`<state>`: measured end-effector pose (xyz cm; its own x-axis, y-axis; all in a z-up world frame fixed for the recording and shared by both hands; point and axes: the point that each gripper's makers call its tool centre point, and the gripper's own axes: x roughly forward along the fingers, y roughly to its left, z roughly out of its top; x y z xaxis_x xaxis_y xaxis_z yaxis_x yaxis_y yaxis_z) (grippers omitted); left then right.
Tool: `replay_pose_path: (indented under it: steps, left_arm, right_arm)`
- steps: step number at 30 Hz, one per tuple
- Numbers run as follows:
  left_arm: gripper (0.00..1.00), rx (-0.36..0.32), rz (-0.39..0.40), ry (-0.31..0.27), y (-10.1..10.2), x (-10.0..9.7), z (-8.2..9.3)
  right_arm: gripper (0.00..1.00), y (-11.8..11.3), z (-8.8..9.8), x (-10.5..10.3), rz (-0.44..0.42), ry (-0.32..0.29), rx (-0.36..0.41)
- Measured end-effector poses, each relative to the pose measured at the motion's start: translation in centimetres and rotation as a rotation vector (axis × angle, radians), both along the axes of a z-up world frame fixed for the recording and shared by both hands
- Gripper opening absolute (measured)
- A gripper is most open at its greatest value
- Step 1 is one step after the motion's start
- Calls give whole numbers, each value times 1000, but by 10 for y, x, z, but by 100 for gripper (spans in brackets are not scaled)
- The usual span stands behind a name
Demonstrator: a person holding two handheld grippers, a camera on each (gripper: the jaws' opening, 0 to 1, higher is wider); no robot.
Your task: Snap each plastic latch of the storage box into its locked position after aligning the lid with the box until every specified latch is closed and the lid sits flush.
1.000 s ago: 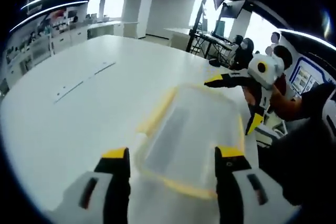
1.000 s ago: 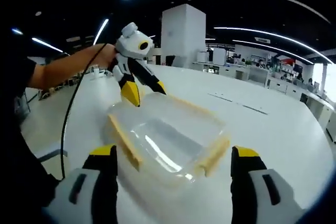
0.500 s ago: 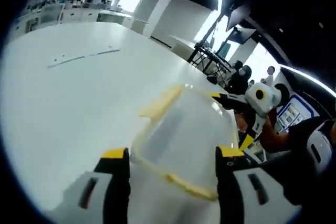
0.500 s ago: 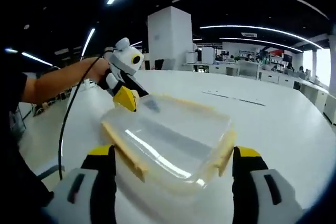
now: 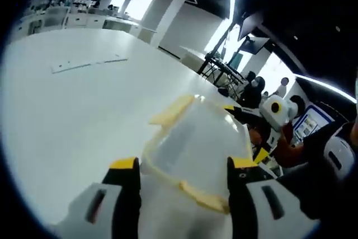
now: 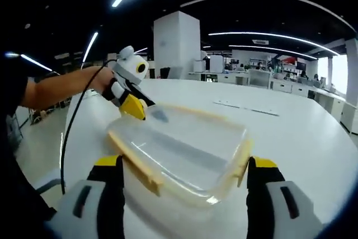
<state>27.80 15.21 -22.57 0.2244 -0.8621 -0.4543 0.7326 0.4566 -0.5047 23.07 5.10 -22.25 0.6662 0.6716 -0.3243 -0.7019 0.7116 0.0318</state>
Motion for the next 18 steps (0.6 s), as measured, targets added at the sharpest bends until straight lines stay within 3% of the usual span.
replay_pose_path:
  steps: [18]
  left_arm:
    - [58,-3,15,15,-4,-3,1]
  right_arm:
    - [87,4,0,-6,3,1,22]
